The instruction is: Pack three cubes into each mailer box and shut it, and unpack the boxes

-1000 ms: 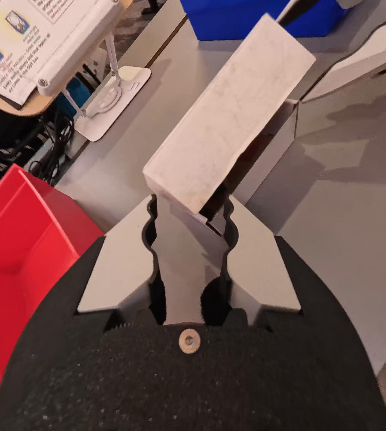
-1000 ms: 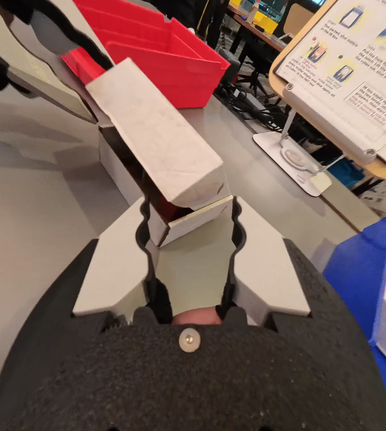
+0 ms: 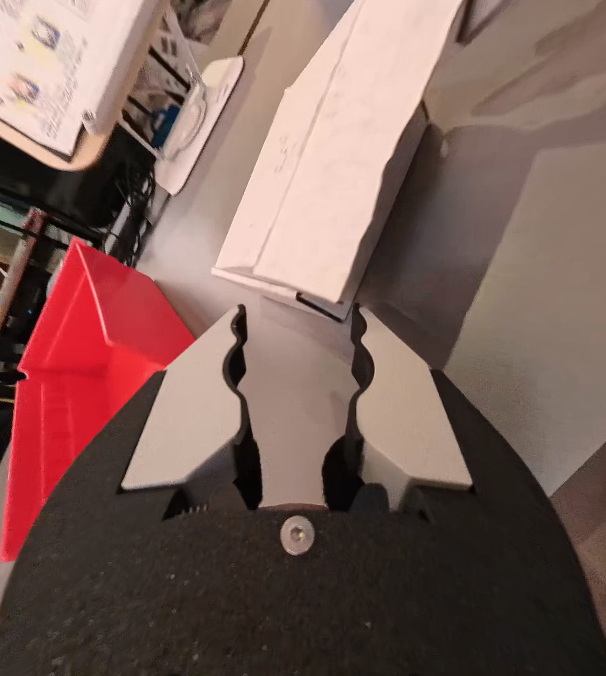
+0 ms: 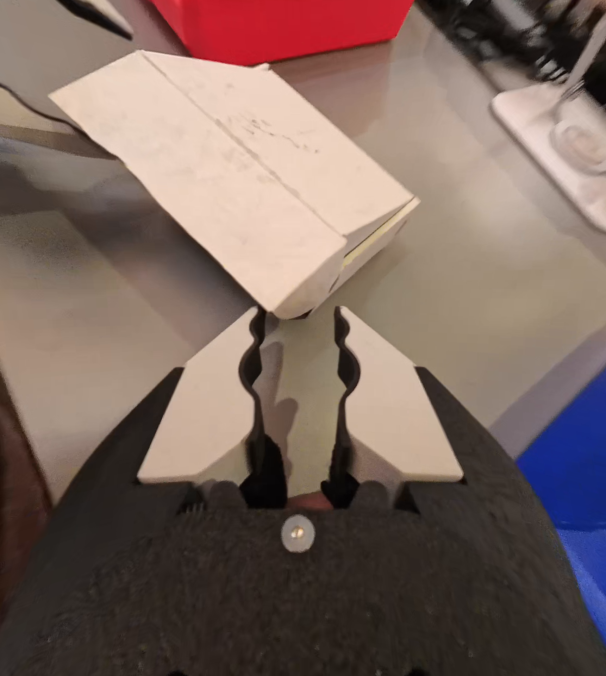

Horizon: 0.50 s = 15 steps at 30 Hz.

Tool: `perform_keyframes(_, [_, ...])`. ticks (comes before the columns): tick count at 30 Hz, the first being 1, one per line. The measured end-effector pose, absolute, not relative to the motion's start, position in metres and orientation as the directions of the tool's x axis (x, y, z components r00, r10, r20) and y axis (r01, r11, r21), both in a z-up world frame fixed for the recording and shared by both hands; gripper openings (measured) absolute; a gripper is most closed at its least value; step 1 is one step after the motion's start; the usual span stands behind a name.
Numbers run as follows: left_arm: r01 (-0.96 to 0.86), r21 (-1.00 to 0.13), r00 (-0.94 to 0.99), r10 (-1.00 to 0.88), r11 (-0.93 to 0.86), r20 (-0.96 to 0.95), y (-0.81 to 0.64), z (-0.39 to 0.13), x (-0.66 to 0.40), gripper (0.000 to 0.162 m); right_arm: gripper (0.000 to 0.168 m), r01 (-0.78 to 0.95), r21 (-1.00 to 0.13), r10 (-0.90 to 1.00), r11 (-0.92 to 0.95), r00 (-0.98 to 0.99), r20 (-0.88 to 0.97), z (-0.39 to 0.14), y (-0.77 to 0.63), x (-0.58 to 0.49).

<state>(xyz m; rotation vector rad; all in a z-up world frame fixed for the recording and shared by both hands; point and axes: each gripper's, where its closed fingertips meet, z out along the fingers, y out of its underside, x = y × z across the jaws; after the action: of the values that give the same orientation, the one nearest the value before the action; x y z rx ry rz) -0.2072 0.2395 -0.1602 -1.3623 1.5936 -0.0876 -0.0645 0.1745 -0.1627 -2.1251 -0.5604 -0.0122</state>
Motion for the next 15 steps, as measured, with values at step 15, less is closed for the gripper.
perform_keyframes(15, [-0.675,-0.729,0.166,-0.942,0.108,-0.293,0.213,-0.169,-0.208,0.019,0.011,0.382,-0.752,0.429,-0.537,0.891,0.146,-0.167,0.164,-0.084])
